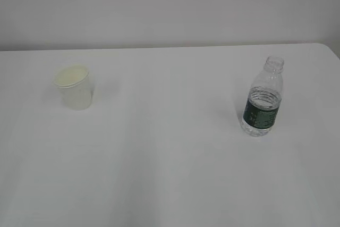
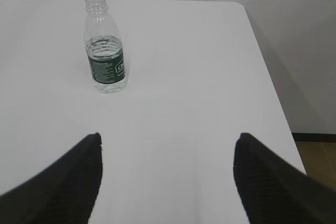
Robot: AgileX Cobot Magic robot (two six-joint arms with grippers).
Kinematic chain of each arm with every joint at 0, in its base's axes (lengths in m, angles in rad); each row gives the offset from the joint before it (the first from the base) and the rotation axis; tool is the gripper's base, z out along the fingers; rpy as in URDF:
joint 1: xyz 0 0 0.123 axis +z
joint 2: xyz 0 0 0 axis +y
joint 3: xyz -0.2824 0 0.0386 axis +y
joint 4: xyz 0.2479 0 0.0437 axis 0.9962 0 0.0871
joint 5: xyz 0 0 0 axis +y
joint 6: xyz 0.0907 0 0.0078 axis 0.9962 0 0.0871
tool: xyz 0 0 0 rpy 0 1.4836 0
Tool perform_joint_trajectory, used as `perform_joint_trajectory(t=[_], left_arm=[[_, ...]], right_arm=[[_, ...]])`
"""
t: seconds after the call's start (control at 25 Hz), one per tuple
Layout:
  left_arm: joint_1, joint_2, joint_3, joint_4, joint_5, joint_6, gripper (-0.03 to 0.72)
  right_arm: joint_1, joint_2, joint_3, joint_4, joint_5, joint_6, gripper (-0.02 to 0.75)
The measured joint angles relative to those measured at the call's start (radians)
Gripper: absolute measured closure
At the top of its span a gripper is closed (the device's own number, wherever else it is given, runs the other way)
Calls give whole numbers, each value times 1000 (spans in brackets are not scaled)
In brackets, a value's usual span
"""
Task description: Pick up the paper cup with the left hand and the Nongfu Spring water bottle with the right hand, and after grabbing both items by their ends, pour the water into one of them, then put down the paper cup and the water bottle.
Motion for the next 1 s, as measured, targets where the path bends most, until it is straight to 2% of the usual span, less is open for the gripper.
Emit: perform_joint_trajectory(t=[0.44, 1.0], left_arm=[[0, 15, -24, 0, -5, 8, 101], [0, 99, -27, -1, -117, 15, 125]], right_arm=[[0, 7, -2, 22, -90, -2, 148], [0, 135, -2, 30, -268, -35, 148]])
